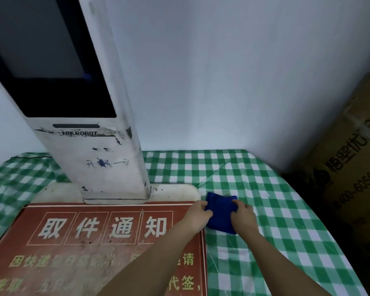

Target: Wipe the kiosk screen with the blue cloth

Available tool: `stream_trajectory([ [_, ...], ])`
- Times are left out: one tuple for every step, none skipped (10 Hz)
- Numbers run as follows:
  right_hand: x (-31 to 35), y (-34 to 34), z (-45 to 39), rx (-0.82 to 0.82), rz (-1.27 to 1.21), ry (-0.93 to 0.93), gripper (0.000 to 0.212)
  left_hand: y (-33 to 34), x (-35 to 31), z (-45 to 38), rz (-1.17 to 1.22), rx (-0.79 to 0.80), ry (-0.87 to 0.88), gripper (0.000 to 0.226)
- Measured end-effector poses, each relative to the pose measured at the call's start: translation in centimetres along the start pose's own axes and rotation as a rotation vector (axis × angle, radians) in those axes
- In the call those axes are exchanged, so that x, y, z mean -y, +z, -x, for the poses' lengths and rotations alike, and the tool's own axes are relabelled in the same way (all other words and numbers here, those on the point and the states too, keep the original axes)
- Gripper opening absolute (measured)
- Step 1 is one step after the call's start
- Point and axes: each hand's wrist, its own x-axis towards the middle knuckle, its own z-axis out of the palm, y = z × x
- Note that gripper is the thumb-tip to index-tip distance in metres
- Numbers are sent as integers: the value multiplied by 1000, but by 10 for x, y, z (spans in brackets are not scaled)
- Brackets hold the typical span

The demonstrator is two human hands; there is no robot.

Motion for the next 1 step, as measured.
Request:
stream_trajectory([
  [14, -5, 9, 2, 20, -29, 48, -18, -3, 20, -26, -105, -6, 40],
])
